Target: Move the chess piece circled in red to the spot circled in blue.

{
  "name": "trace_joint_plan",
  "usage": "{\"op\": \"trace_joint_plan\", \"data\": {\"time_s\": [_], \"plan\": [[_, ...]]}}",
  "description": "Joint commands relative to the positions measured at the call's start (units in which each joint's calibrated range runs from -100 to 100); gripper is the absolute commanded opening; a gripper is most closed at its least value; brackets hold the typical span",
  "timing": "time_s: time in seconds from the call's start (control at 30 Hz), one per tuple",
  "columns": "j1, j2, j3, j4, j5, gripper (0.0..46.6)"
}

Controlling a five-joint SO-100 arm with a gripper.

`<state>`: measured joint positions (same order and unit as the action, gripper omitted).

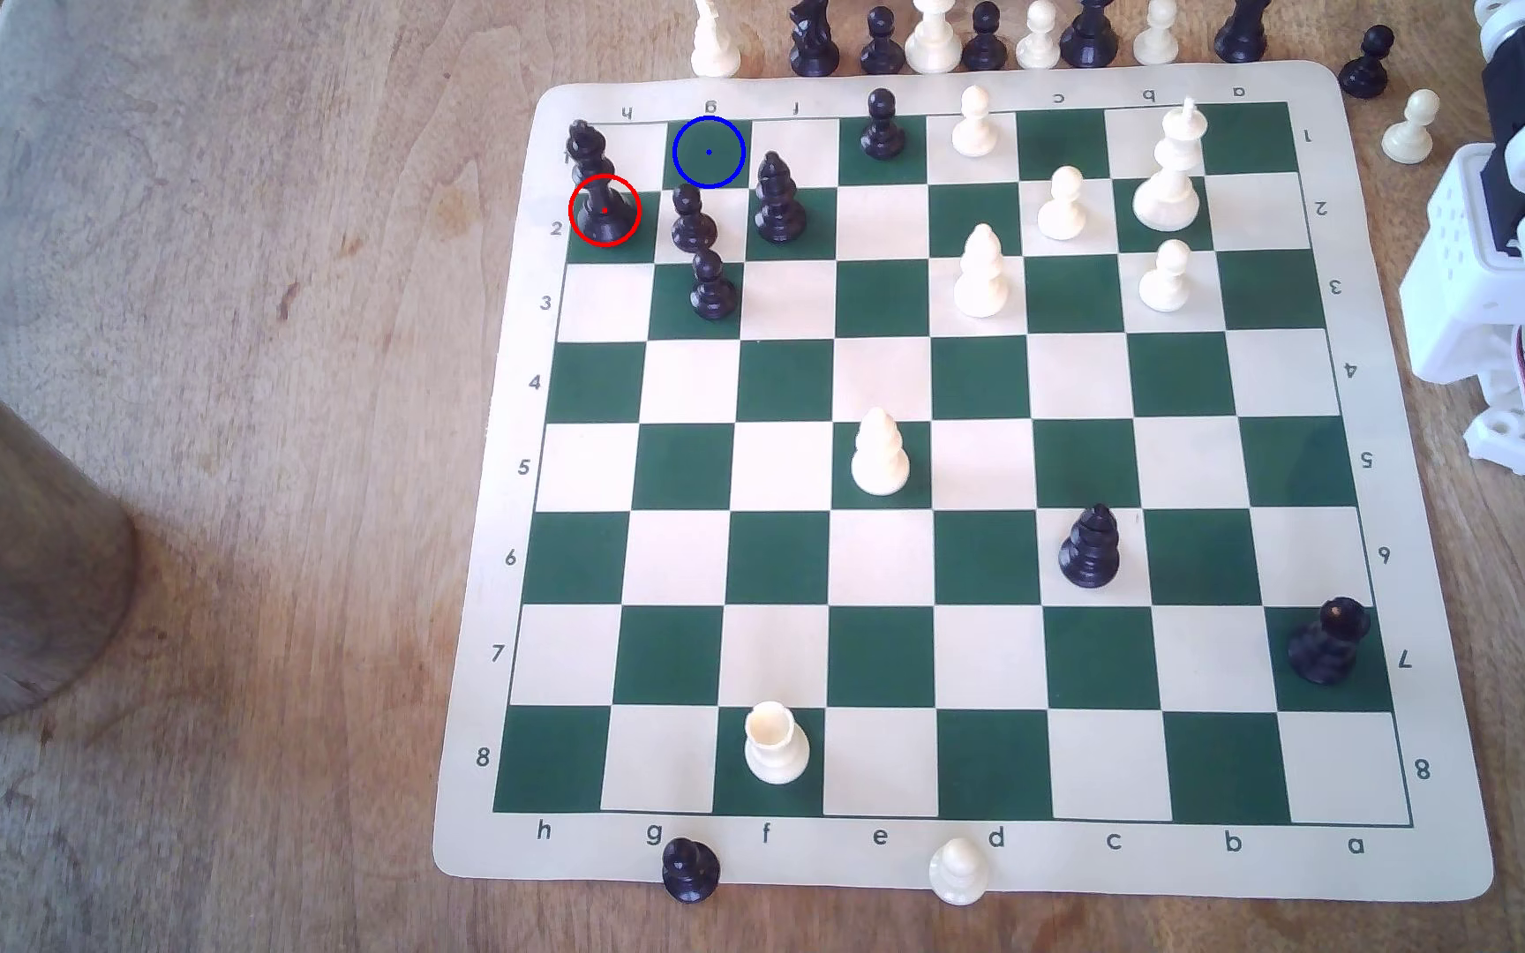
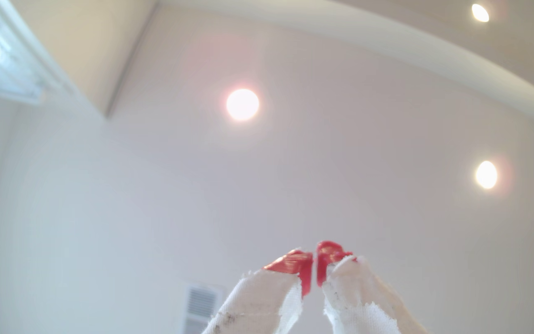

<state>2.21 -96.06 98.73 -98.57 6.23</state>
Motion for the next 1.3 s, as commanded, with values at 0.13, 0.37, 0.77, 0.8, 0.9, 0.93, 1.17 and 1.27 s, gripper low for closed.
{"op": "trace_joint_plan", "data": {"time_s": [0.13, 0.37, 0.77, 0.8, 0.9, 0.93, 1.17, 1.27], "plan": [[1.74, 0.22, -0.09, 8.15, 0.10, 0.2], [2.68, 0.22, -14.15, 47.71, -0.20, 0.2], [8.15, 0.39, -25.39, 105.61, -0.34, 0.2], [8.46, 0.48, -25.30, 108.97, -0.34, 0.2], [8.70, 0.39, -25.57, 119.12, -0.39, 3.1], [8.46, 0.39, -25.48, 121.58, -0.39, 1.4], [6.04, 16.78, -35.45, 140.50, -2.20, 0.2], [5.88, 26.20, -41.62, 142.87, -4.98, 0.5]]}}
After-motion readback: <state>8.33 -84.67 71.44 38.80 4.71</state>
